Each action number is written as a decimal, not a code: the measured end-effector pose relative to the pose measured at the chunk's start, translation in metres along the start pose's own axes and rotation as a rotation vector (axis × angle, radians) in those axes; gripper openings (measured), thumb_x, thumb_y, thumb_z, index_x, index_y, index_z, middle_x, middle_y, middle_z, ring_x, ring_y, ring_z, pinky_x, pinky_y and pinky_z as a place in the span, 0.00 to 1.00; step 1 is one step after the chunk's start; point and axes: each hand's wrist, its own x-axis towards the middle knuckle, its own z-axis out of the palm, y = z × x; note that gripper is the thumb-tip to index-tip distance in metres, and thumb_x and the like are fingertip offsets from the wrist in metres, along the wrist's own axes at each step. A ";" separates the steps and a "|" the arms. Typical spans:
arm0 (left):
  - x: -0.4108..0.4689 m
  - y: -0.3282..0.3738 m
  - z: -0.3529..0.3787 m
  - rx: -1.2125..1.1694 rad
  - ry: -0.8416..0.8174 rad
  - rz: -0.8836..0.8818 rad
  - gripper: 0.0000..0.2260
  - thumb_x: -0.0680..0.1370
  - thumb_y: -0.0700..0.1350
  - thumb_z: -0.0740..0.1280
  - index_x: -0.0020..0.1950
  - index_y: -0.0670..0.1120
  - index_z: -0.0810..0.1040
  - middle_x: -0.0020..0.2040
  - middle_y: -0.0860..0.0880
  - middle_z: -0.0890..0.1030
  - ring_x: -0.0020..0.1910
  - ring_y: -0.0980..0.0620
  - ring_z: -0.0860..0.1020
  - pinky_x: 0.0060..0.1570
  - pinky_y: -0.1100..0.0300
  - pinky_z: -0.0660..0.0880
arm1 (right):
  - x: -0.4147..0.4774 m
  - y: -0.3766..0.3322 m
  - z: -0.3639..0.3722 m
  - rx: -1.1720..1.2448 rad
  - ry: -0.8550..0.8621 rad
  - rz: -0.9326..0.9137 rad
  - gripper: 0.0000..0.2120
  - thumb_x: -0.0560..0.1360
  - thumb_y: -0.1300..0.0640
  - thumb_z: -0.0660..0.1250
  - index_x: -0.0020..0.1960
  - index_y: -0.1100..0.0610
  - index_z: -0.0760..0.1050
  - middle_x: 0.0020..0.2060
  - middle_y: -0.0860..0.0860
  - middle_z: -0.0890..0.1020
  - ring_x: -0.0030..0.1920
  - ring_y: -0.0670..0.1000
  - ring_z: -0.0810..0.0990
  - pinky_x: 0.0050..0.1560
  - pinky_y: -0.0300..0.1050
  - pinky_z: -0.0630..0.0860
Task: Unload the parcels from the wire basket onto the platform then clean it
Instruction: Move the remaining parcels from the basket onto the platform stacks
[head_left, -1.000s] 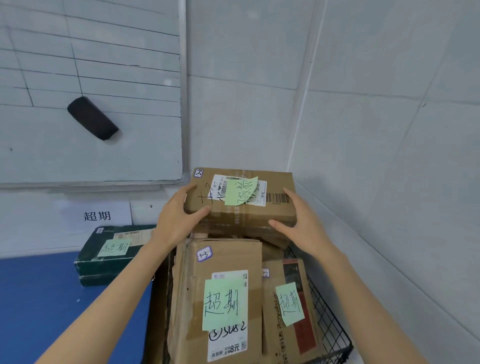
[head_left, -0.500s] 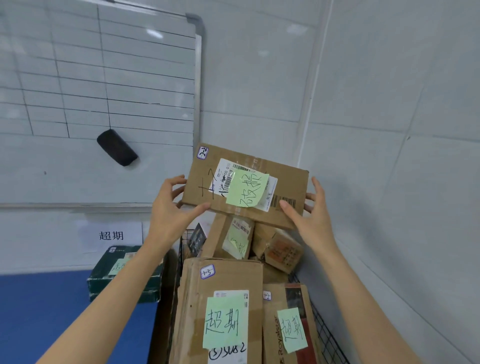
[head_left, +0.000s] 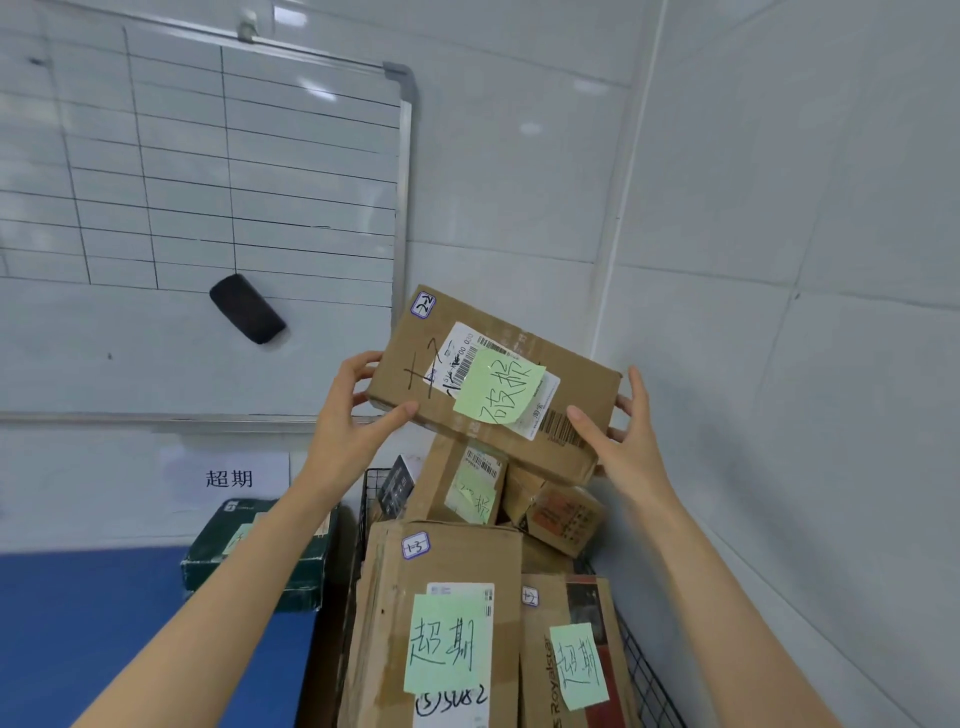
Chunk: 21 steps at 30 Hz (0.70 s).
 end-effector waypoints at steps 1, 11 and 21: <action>-0.001 0.000 0.000 -0.004 -0.004 0.006 0.25 0.74 0.43 0.74 0.67 0.55 0.68 0.60 0.62 0.74 0.58 0.65 0.73 0.52 0.71 0.69 | 0.000 0.000 -0.001 -0.005 -0.004 0.003 0.46 0.71 0.46 0.74 0.79 0.38 0.48 0.69 0.46 0.68 0.59 0.53 0.79 0.46 0.50 0.82; -0.012 0.013 0.005 -0.202 0.214 0.020 0.24 0.71 0.40 0.77 0.63 0.46 0.71 0.69 0.54 0.72 0.64 0.60 0.75 0.47 0.73 0.75 | -0.013 -0.001 -0.002 0.028 0.062 -0.016 0.23 0.76 0.51 0.71 0.65 0.47 0.63 0.52 0.41 0.74 0.48 0.49 0.80 0.40 0.52 0.83; -0.017 0.052 0.013 -0.204 0.189 -0.006 0.35 0.74 0.46 0.75 0.75 0.63 0.62 0.66 0.57 0.72 0.56 0.56 0.81 0.51 0.55 0.82 | -0.035 -0.009 -0.007 0.085 -0.043 -0.070 0.24 0.74 0.46 0.71 0.67 0.46 0.68 0.62 0.43 0.75 0.53 0.49 0.82 0.46 0.45 0.84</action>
